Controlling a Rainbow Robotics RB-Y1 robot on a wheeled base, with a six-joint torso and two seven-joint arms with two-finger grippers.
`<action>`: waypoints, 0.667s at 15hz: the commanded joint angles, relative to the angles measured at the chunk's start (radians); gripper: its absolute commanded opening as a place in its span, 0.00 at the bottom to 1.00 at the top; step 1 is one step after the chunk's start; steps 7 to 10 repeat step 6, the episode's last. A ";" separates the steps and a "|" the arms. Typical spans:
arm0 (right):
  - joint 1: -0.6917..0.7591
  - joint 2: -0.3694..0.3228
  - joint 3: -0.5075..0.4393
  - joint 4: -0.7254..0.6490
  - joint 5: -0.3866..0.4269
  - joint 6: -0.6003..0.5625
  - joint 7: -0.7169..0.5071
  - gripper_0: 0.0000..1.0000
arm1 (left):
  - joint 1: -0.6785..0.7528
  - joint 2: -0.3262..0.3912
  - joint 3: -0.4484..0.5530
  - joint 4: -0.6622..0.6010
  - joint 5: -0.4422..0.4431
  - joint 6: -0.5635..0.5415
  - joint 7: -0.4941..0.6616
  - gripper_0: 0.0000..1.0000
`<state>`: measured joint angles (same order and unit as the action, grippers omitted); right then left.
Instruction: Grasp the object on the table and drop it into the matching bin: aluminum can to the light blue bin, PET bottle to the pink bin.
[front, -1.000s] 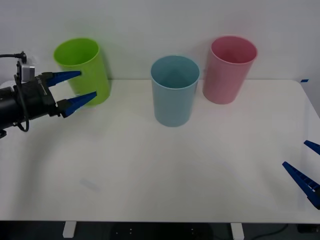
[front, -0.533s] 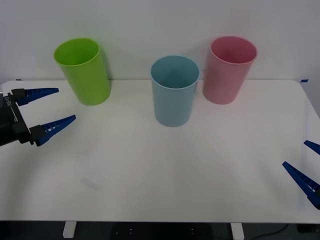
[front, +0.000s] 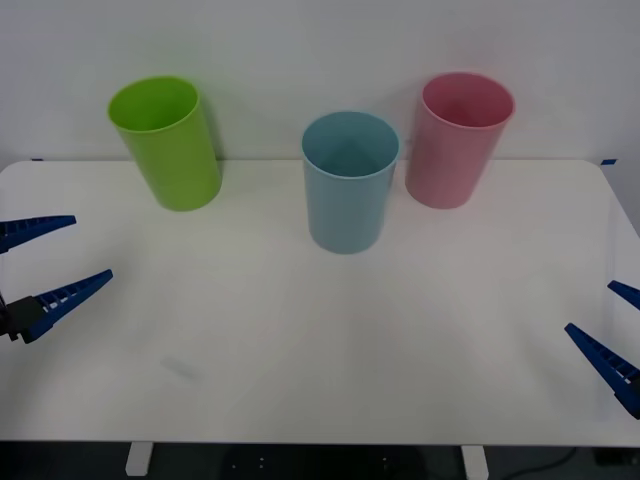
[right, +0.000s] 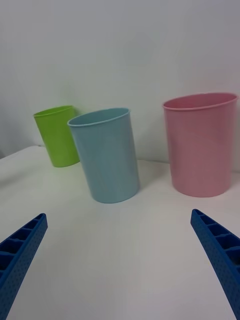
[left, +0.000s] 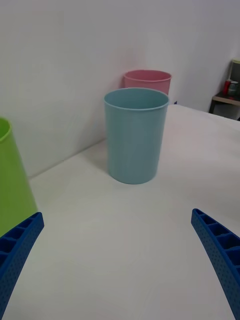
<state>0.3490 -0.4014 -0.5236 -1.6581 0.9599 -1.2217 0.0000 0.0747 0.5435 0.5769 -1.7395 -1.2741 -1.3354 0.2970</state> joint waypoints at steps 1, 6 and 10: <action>0.000 0.000 0.000 0.000 0.000 0.000 0.000 1.00 | 0.027 -0.001 0.006 0.000 0.016 0.001 0.007 1.00; 0.000 0.000 0.000 0.000 0.000 0.000 0.000 1.00 | 0.033 -0.001 0.004 0.000 0.015 0.007 0.010 1.00; 0.000 0.000 0.000 0.000 0.000 0.000 0.000 1.00 | 0.033 -0.001 0.004 0.000 0.015 0.007 0.010 1.00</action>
